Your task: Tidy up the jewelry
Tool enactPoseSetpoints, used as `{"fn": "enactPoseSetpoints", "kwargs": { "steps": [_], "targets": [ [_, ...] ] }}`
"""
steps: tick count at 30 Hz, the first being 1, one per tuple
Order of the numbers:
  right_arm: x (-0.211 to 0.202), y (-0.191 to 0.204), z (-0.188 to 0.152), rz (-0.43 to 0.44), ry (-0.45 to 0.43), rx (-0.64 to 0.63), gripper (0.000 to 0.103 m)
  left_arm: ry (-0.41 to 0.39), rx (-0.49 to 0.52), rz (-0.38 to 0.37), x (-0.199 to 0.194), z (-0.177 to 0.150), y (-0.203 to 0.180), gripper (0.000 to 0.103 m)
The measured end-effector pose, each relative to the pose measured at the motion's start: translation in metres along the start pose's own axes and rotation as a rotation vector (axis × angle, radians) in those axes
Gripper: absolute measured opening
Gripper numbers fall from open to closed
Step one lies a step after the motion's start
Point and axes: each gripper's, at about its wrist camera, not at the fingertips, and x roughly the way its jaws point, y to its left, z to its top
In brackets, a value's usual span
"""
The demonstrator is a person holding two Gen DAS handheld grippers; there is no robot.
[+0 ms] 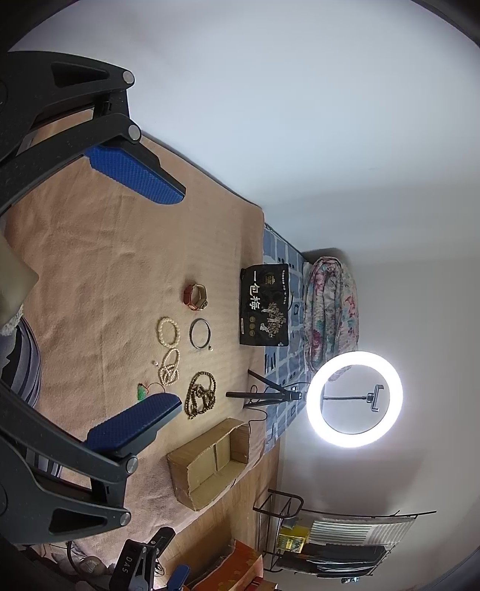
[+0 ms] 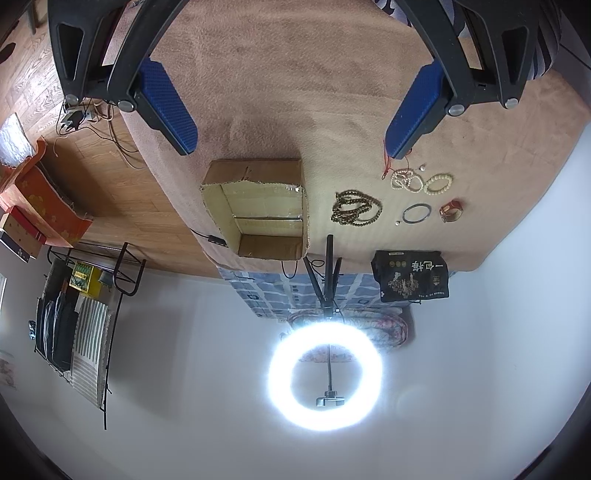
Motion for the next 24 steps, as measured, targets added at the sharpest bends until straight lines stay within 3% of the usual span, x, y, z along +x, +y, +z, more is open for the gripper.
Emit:
{"fn": "enactPoseSetpoints", "kwargs": {
  "steps": [24],
  "targets": [
    [0.0013, 0.0016, -0.0013, 0.011, 0.018, 0.004, 0.103, 0.003, -0.003, -0.003, -0.0004, -0.0023, -0.0008, 0.103]
  ]
}}
